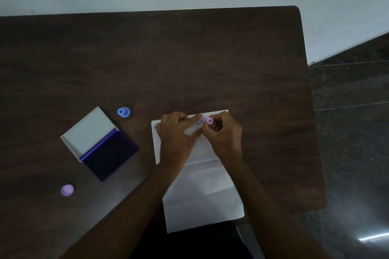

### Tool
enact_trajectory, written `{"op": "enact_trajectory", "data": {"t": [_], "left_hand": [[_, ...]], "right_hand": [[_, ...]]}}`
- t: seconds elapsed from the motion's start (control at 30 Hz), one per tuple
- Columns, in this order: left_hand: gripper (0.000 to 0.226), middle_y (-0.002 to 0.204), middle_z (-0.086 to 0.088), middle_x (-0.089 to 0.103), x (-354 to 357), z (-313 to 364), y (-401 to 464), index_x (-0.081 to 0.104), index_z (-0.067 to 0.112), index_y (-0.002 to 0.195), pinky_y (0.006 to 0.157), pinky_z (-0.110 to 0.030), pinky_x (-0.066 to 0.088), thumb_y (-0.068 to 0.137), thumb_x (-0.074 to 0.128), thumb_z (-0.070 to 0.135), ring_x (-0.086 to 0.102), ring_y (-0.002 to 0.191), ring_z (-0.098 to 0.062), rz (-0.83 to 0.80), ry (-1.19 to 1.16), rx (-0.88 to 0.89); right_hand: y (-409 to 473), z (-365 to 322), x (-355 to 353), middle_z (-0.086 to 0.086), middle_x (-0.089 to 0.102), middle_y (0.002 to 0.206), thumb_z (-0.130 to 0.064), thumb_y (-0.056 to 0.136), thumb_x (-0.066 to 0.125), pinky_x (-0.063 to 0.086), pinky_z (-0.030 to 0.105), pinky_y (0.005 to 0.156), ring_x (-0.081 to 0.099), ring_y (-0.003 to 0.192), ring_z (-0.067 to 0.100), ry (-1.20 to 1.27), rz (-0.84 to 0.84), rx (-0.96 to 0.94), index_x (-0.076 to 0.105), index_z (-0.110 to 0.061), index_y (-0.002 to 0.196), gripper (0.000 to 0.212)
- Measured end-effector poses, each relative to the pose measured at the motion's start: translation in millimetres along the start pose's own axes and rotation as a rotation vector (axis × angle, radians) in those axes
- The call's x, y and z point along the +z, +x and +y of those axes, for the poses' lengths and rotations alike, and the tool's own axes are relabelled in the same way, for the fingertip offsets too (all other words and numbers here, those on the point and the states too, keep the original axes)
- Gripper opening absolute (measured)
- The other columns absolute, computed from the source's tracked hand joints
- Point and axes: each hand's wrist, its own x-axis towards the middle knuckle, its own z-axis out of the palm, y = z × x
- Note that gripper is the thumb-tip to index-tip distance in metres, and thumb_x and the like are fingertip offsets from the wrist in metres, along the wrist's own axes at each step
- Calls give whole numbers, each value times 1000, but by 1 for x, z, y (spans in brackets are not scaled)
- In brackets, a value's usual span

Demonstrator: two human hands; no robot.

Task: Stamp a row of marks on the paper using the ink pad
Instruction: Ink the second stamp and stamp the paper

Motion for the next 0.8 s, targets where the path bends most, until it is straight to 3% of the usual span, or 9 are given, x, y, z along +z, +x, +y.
{"op": "enact_trajectory", "data": {"t": [0.17, 0.47, 0.7, 0.8], "left_hand": [[37, 95, 1, 68, -2, 1, 0, 74, 28, 107, 76, -26, 31, 77, 70, 50, 53, 91, -15, -11, 7, -25], [36, 96, 5, 65, 3, 0, -1, 74, 30, 104, 77, -26, 30, 80, 65, 55, 42, 92, -5, -6, -18, -50], [44, 96, -1, 70, 5, 0, 2, 73, 17, 95, 80, -26, 37, 71, 75, 53, 56, 93, -15, 9, -31, -89], [46, 95, -4, 72, 6, -1, 3, 72, 12, 92, 81, -26, 38, 69, 75, 52, 58, 92, -17, 18, -62, -118]], "right_hand": [[-1, 0, 1, -13, 56, 64, -25, 81, 73, 42, 4, 53, 58, 69, -3, -13, -7, -3, 55, -14, 72, 22], [1, -6, 0, -7, 59, 64, -24, 81, 72, 42, 6, 53, 58, 64, -3, -53, -26, 28, 55, -14, 72, 22], [11, -23, -2, -3, 59, 67, -21, 84, 66, 36, 12, 53, 52, 55, 7, -223, -177, 54, 51, -13, 71, 21], [15, -33, 1, 2, 63, 77, -23, 88, 62, 34, 12, 56, 52, 62, 7, -370, -230, 34, 47, -17, 78, 19]]}}
